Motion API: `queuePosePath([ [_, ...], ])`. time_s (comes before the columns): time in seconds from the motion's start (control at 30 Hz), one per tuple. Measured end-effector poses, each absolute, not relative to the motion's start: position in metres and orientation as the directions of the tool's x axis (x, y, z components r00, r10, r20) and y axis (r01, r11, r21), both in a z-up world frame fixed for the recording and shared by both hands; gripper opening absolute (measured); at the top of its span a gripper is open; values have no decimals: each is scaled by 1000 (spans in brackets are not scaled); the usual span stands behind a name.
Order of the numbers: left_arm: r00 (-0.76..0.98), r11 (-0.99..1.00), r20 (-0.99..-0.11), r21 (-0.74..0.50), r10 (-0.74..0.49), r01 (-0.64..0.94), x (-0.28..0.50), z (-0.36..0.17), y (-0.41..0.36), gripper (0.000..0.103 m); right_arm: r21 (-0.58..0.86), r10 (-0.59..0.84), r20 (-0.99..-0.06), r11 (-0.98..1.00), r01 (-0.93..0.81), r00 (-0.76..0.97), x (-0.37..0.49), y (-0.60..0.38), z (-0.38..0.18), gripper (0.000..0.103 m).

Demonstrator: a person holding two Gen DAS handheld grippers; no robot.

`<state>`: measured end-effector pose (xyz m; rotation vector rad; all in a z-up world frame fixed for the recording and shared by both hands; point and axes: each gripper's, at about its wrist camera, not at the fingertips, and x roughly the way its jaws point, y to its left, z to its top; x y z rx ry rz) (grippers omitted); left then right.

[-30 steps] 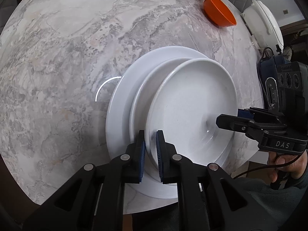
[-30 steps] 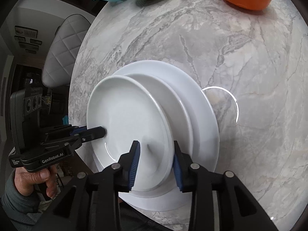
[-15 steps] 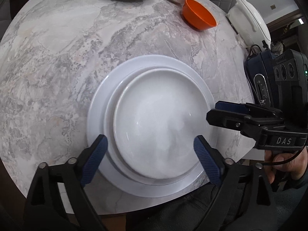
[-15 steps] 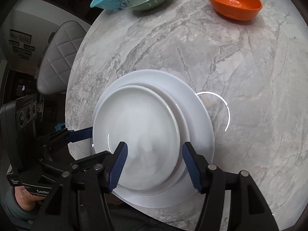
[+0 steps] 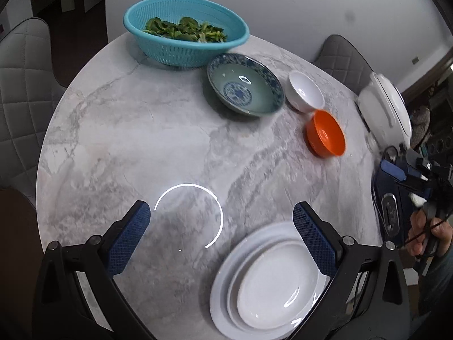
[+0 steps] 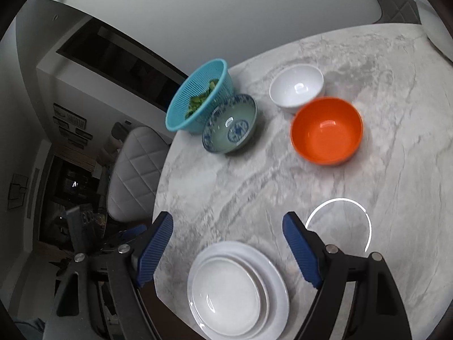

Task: Organize plates and bowls
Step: 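Move both tools to the blue-and-white patterned bowl rim, then grip the patterned bowl rim with both tools and lift it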

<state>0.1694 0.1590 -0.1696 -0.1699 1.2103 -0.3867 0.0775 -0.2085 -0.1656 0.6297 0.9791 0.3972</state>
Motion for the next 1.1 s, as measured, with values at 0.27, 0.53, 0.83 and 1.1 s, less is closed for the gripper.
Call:
queuePosePath([
  [0.27,314,951,-898,-286,-308,116,290,-191,154,100,690,636,-640,723,-41,431,198,-207,-180,83],
  [0.53,287,940,-897,-304,-337,151,344,-224,119,100,678,638,-691,735,-1,339,269,-184,-223,77],
  [0.83,243,931,-901,-327,-359,166,364,-252,99,99,671,630,-723,738,70,285,301,-174,-260,66],
  [1.1,192,926,-910,-335,-366,176,384,-273,85,48,637,604,-757,768,75,250,311,-160,-271,57],
])
